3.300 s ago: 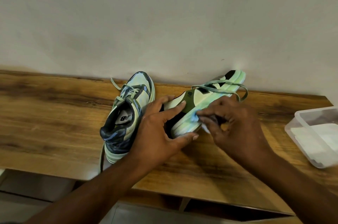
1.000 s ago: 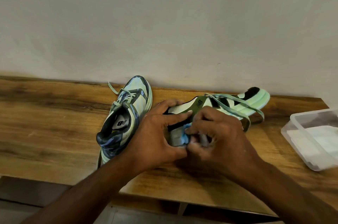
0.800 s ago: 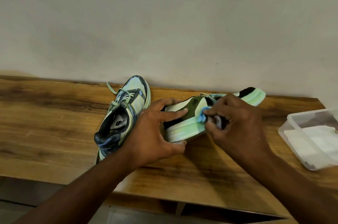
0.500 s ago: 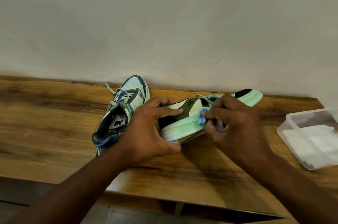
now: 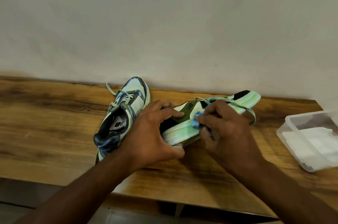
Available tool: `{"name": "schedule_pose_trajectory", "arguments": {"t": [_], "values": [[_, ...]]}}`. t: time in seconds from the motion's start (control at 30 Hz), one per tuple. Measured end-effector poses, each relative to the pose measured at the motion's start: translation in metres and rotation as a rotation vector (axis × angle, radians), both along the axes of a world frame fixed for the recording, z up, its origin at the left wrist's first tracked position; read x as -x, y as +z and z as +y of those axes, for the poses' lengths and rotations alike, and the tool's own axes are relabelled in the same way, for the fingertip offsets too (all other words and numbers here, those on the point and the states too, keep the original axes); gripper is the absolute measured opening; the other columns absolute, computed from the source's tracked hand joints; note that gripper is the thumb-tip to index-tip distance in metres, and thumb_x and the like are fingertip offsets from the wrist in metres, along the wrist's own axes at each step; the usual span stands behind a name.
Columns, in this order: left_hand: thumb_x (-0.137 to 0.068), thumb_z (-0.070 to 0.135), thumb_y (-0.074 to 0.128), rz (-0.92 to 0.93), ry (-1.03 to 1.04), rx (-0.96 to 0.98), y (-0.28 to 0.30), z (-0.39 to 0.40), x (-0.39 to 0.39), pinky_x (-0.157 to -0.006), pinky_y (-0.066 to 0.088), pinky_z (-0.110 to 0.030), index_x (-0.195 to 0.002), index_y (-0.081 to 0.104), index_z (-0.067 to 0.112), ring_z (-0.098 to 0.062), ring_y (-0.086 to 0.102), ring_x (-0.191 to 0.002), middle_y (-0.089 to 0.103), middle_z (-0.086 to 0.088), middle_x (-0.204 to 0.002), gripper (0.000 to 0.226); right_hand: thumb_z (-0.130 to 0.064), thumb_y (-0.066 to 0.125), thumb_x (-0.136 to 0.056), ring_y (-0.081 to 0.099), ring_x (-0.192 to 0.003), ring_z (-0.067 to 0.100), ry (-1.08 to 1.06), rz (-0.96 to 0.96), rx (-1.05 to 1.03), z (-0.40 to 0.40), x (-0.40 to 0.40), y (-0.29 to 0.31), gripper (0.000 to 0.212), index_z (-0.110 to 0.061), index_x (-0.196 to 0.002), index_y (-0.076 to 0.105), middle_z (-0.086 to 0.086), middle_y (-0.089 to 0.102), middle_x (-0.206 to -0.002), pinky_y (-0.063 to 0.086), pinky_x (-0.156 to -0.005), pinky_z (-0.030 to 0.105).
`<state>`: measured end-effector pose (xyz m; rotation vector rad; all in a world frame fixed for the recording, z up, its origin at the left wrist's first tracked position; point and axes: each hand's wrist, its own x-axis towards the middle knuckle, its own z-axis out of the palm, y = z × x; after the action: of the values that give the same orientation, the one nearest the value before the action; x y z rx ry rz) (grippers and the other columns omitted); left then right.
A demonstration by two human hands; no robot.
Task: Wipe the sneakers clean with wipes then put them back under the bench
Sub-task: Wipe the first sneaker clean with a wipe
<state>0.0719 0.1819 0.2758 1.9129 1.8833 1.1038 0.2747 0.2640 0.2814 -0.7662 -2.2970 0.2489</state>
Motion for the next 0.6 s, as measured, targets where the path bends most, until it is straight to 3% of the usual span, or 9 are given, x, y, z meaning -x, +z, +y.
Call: {"name": "schedule_pose_trajectory", "arguments": {"t": [0.17,0.37,0.5,0.6], "values": [[-0.054,0.038,0.091,0.003,-0.056,-0.033,-0.001,0.0,0.003,-0.105,0.048,-0.024,-0.123,0.075,0.025,-0.004,0.053,-0.129,0.057,0.014,-0.129,0.071,-0.015,0.072,-0.086,0.059,-0.091,0.018,0.255,-0.137,0.002,-0.025,0.006,-0.003,0.025,-0.006,-0.107,0.079,0.006,0.061,-0.104,0.057,-0.07,0.029],[-0.051,0.037,0.088,0.029,-0.015,-0.041,-0.003,0.0,-0.001,-0.105,0.047,-0.026,-0.122,0.074,0.026,-0.006,0.053,-0.129,0.057,0.015,-0.13,0.073,0.001,0.08,-0.079,0.062,-0.084,0.019,0.034,-0.004,-0.018,0.01,-0.008,0.0,0.025,-0.004,-0.103,0.08,0.006,0.061,-0.1,0.057,-0.07,0.032],[-0.053,0.039,0.089,0.038,-0.059,-0.044,-0.002,0.0,-0.001,-0.102,0.046,-0.025,-0.12,0.072,0.025,-0.009,0.052,-0.127,0.056,0.012,-0.127,0.07,-0.005,0.077,-0.079,0.059,-0.091,0.02,0.18,-0.111,-0.009,-0.023,0.009,-0.005,0.033,-0.005,-0.113,0.077,0.009,0.06,-0.105,0.056,-0.071,0.026],[-0.054,0.039,0.091,0.065,-0.066,-0.053,-0.001,-0.001,0.0,-0.102,0.047,-0.027,-0.12,0.072,0.024,-0.009,0.052,-0.128,0.056,0.011,-0.127,0.07,-0.012,0.076,-0.082,0.06,-0.085,0.018,0.216,-0.119,-0.022,-0.013,0.003,0.0,0.024,-0.007,-0.105,0.079,0.006,0.06,-0.099,0.057,-0.066,0.029]]}}
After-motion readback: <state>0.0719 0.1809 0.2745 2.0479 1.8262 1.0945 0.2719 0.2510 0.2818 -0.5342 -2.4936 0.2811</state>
